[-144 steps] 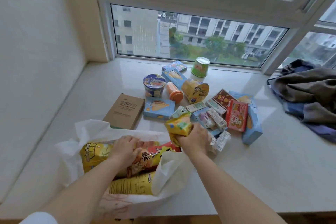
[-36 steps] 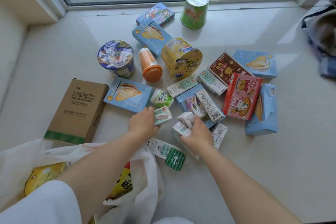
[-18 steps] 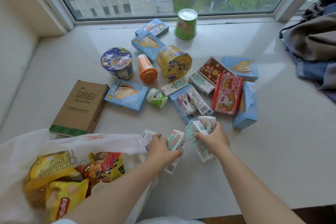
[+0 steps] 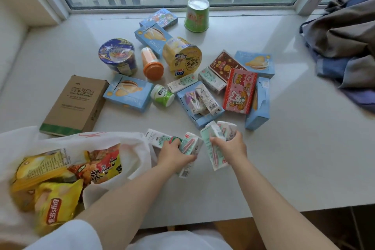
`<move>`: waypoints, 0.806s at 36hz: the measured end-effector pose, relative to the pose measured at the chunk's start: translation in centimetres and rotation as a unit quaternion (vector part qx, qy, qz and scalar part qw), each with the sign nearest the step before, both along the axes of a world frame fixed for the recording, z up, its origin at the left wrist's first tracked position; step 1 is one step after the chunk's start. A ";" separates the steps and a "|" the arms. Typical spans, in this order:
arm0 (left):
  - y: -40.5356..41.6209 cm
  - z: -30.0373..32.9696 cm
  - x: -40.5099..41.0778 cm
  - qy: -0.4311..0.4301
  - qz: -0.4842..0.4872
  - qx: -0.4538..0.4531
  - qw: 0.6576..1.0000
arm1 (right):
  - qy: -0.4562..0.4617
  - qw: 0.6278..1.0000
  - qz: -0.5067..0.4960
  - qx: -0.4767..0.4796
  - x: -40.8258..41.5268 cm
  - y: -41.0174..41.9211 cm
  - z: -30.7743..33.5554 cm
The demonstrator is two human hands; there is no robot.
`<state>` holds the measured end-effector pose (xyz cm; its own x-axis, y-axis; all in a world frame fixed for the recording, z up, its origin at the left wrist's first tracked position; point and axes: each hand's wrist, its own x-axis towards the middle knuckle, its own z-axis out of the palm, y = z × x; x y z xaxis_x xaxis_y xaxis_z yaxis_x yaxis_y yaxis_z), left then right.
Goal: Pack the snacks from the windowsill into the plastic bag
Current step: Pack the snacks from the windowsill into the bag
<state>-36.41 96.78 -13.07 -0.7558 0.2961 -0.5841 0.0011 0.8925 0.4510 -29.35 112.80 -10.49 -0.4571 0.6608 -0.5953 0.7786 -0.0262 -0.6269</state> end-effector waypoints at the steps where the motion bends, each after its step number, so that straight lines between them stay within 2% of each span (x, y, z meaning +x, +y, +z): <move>1: 0.1 0.5 0.1 0.008 0.018 0.017 1.000 | 0.028 0.998 -0.027 -0.040 -0.2 0.1 0.4; 4: -0.6 2.6 0.1 0.032 0.072 0.081 0.994 | 0.132 0.976 -0.061 -0.163 -1.4 -0.3 1.7; 7: -2.6 5.1 -0.2 0.055 0.135 0.190 0.971 | 0.208 0.950 -0.025 -0.231 -3.2 -2.1 4.1; 10: -6.1 8.3 -0.7 0.082 0.167 0.280 0.942 | 0.253 0.937 0.064 -0.232 -5.3 -5.0 7.0; 14: -12.1 10.7 -1.5 0.170 0.195 0.312 0.914 | 0.271 0.920 0.157 -0.235 -7.8 -10.1 9.5; 18: -18.2 11.3 -2.2 0.260 0.235 0.260 0.900 | 0.248 0.918 0.224 -0.213 -9.9 -14.9 10.1; 20: -21.2 11.1 -2.6 0.282 0.236 0.213 0.905 | 0.221 0.919 0.269 -0.184 -10.6 -17.0 9.6; 25: -28.1 9.2 -3.9 0.276 0.186 0.059 0.941 | 0.119 0.914 0.376 -0.099 -12.4 -20.8 6.8; 29: -31.5 8.0 -5.3 0.222 0.113 -0.025 0.968 | 0.021 0.880 0.472 0.047 -13.6 -22.5 4.7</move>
<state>-41.75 65.24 -5.12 -0.9778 0.0736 -0.1961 -0.0131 0.9130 0.4078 -42.91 90.29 -5.77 -0.8493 0.0208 -0.5274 0.4019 0.6732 -0.6207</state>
